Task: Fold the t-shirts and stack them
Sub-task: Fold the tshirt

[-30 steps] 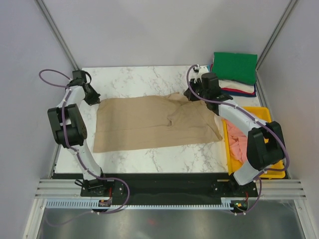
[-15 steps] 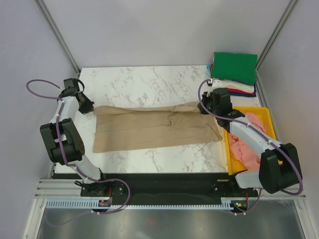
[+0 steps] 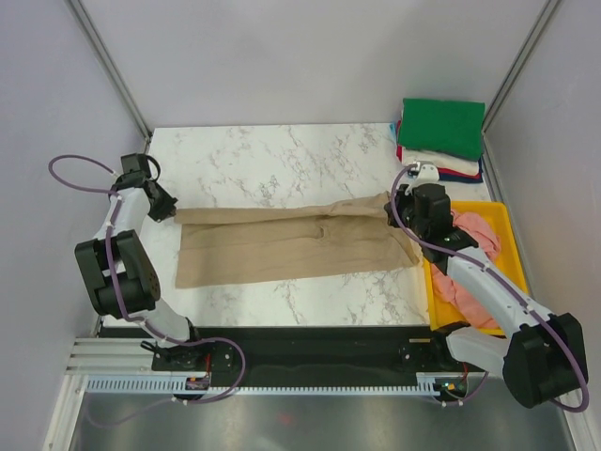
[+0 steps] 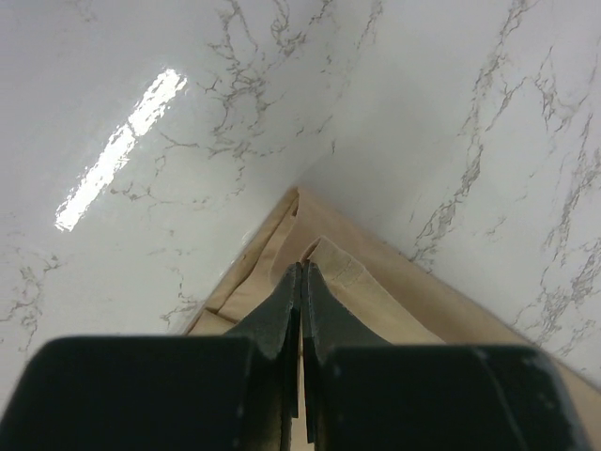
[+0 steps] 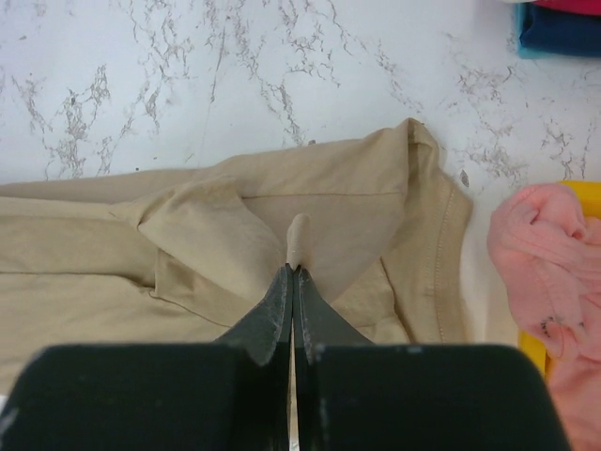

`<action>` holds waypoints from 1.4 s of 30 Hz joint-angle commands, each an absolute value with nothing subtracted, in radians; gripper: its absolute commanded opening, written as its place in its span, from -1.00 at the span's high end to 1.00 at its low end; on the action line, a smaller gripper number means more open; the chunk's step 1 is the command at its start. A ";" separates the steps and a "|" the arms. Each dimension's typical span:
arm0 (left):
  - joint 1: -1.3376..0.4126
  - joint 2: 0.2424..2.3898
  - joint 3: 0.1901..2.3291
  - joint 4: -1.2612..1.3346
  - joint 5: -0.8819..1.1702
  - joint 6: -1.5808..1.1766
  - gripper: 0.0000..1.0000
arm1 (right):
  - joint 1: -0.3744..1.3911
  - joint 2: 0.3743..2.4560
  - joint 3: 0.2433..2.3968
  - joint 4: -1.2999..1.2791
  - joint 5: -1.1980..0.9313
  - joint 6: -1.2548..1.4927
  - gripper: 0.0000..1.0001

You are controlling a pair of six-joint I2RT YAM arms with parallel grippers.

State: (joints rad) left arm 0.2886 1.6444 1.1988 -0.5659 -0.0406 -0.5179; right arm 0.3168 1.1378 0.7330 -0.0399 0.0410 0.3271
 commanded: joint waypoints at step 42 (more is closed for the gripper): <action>0.012 1.386 1.031 -0.538 0.067 -0.459 -0.38 | 0.434 1.428 0.732 -0.071 0.080 0.719 -0.15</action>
